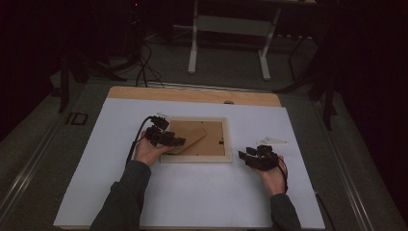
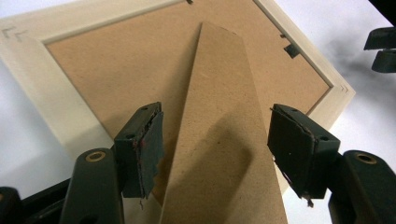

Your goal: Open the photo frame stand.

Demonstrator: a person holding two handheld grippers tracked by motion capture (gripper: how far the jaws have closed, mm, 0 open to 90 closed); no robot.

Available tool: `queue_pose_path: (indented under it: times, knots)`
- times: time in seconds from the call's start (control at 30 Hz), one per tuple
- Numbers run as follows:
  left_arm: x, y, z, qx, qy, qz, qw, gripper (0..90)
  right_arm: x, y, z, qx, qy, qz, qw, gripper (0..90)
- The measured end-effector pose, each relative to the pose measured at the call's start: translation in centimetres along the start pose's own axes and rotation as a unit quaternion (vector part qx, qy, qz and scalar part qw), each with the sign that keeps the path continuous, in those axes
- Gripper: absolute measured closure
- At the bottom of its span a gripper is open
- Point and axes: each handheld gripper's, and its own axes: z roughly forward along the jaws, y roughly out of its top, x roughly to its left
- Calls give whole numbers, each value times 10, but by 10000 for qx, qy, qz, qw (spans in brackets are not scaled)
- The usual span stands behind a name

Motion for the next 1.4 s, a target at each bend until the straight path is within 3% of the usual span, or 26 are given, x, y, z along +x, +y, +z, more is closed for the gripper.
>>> queue_pose_path:
  times: [0.4, 0.67, 1.4]
  knots:
    - [-3, -2, 9, 195, -100, 142, 9997, 360, -1, 0, 0, 16, 7, 8, 10000, 546]
    - [-5, -3, 12, 278, -25, 238, 9993, 363, -1, -1, 0, 15, 10, 15, 10000, 546]
    - [-4, -3, 16, 292, -155, 309, 9990, 330, -1, -2, 2, 78, 24, 1, 10000, 545]
